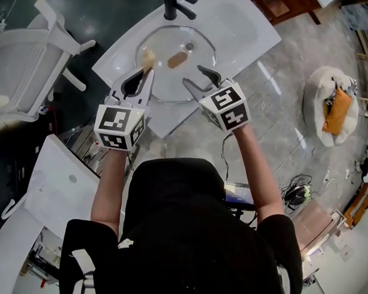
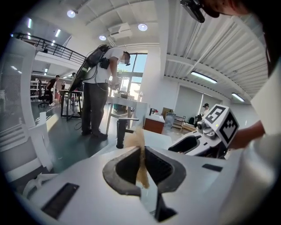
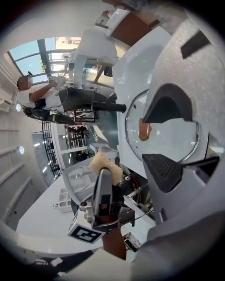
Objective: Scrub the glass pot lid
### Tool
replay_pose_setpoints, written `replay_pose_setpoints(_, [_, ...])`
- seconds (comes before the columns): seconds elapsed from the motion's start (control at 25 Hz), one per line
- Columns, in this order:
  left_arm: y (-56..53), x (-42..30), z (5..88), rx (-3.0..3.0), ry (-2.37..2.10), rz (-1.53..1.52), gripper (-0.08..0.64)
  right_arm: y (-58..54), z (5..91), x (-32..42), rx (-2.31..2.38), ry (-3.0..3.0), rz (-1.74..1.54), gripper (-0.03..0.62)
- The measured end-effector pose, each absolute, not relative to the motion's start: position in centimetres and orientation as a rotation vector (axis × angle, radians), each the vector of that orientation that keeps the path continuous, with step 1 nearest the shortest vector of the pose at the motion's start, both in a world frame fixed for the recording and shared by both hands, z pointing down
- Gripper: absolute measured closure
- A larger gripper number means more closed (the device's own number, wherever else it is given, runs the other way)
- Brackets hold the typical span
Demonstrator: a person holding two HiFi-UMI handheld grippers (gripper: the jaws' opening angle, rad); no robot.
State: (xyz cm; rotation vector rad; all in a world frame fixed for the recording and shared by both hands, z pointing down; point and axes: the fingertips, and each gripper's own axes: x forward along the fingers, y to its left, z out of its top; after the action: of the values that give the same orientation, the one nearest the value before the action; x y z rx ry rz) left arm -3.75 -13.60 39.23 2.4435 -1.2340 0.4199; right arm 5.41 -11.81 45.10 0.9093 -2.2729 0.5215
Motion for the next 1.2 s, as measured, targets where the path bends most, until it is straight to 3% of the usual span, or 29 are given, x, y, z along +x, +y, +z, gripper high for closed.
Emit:
replay_pose_setpoints(0.52, [-13.1,-4.4,44.5,2.344,-1.231,0.498,0.540,-12.9,52.7,4.9,0.730,-2.128,0.500,0.292])
replay_pose_setpoints(1.2, [-13.4,-5.5,47.2,2.293,-1.251,0.526,0.540,-14.2,56.0,4.8,0.711,-2.065,0.481,0.281])
